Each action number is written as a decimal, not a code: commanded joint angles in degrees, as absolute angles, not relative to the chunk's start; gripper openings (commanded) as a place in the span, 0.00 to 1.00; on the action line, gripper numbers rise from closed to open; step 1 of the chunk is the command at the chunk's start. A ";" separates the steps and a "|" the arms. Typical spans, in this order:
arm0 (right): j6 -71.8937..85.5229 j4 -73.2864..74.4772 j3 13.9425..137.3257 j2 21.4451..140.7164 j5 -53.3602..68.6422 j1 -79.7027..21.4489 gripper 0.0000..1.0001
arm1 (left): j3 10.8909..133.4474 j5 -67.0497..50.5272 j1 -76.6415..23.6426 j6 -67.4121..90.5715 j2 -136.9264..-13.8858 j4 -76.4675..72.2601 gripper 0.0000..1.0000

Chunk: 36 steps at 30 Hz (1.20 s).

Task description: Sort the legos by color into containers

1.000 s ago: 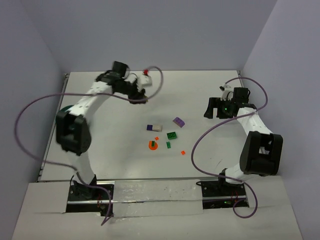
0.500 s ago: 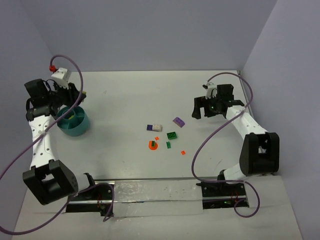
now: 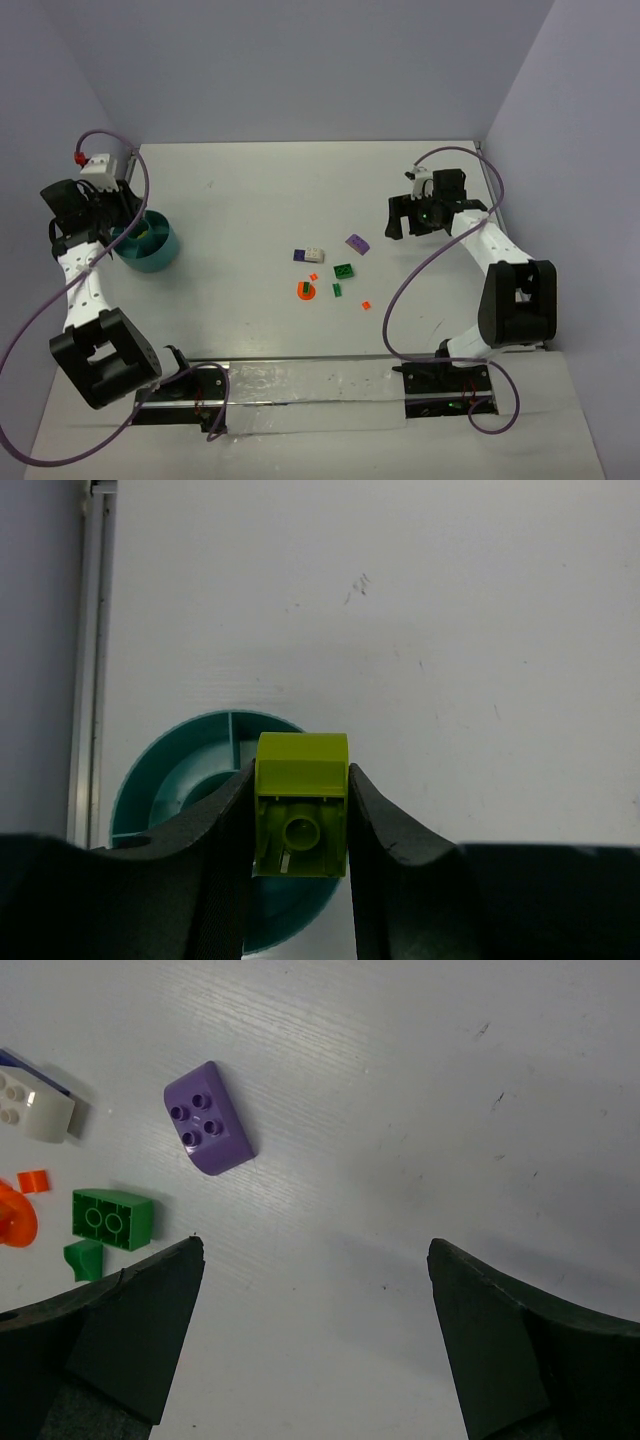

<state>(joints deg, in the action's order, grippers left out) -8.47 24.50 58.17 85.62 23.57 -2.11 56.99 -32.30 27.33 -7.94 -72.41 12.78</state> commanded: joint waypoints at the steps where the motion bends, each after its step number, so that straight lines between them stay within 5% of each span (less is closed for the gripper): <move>1: -9.23 24.17 60.56 86.11 23.23 -2.20 1.00 | 55.84 -28.44 27.53 -8.37 -73.78 7.56 0.02; 17: -9.32 24.43 60.64 87.19 22.85 -2.20 1.00 | 50.92 -24.23 28.21 -10.31 -76.23 2.84 0.12; 24: -9.40 24.43 60.73 87.54 22.85 -2.20 1.00 | 49.83 -23.64 28.74 -10.99 -76.46 1.84 0.28; 29: -9.40 24.42 60.64 87.62 22.94 -2.21 1.00 | 49.48 -24.46 28.91 -10.91 -75.93 1.58 0.53; 36: -9.40 24.43 60.61 87.42 22.82 -2.26 1.00 | 50.25 -25.05 28.83 -10.84 -75.79 1.94 0.69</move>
